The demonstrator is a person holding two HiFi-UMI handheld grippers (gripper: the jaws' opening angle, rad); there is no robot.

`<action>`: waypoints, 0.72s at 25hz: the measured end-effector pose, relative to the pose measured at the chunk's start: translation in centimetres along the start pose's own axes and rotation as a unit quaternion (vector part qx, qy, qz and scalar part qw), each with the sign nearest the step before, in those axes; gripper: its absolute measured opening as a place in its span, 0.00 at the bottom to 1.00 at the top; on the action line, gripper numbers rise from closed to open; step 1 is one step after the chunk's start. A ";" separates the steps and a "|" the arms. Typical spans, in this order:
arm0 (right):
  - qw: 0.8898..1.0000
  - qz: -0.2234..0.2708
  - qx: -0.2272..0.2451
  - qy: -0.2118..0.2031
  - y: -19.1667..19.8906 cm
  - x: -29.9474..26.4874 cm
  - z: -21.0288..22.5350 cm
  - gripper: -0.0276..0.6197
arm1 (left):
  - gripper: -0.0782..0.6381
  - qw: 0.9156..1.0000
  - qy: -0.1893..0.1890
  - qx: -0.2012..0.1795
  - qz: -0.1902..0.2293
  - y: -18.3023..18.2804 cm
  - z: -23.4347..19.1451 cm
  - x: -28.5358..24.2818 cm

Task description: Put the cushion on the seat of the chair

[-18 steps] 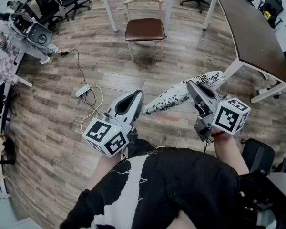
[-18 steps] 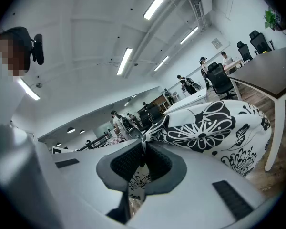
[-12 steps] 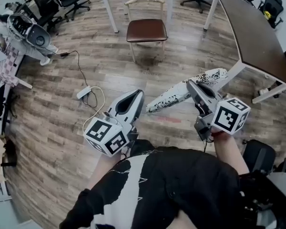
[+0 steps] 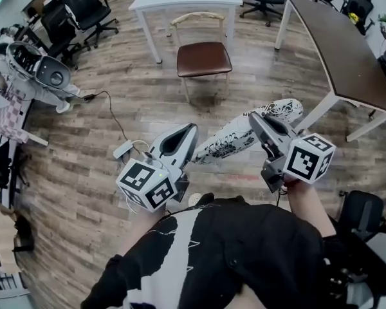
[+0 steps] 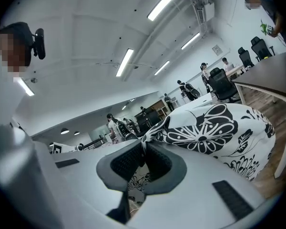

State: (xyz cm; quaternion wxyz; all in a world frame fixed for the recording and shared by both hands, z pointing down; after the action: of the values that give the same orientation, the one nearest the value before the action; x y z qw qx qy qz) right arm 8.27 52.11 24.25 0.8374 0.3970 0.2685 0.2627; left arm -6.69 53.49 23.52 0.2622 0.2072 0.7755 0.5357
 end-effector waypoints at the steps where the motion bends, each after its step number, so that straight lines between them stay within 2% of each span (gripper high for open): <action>1: 1.000 0.001 0.003 0.004 -0.3 -1.1 -0.3 0.09 | 0.12 1.000 0.006 -0.003 -0.003 -0.5 -1.0 0.1; 5: 0.998 -0.022 0.027 0.050 -0.7 -5.2 -1.6 0.09 | 0.12 1.000 0.017 -0.004 -0.017 -2.0 -4.8 0.3; 8: 0.994 -0.038 0.054 0.083 -0.8 -8.0 -2.4 0.09 | 0.12 1.000 0.010 -0.003 -0.013 -2.9 -7.5 0.5; 10: 0.993 -0.037 0.062 0.089 -1.0 -9.8 -2.5 0.09 | 0.12 1.000 0.000 -0.006 -0.011 -3.2 -9.4 0.3; 14: 0.993 -0.033 0.062 0.095 -1.7 -12.9 -1.3 0.09 | 0.11 0.999 0.011 -0.029 -0.029 -3.2 -11.4 -1.1; 18: 0.995 -0.030 0.040 0.085 -2.9 -15.5 0.5 0.09 | 0.11 0.998 0.013 -0.050 -0.039 -3.2 -12.7 -3.1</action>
State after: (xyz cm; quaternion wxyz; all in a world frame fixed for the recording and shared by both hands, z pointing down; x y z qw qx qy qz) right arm -1.87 40.08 25.95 0.8024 0.3983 0.3612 0.2590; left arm -12.42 41.32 24.76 0.2827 0.1561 0.7588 0.5656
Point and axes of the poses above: the fingertips, and each gripper's own axes: x backward along the fingers, z to its right, y out of its underside, the point moved 1 cm from there along x, backward along the fingers, and after that the axes turned 8 degrees about -z, right-handed, at the moved point
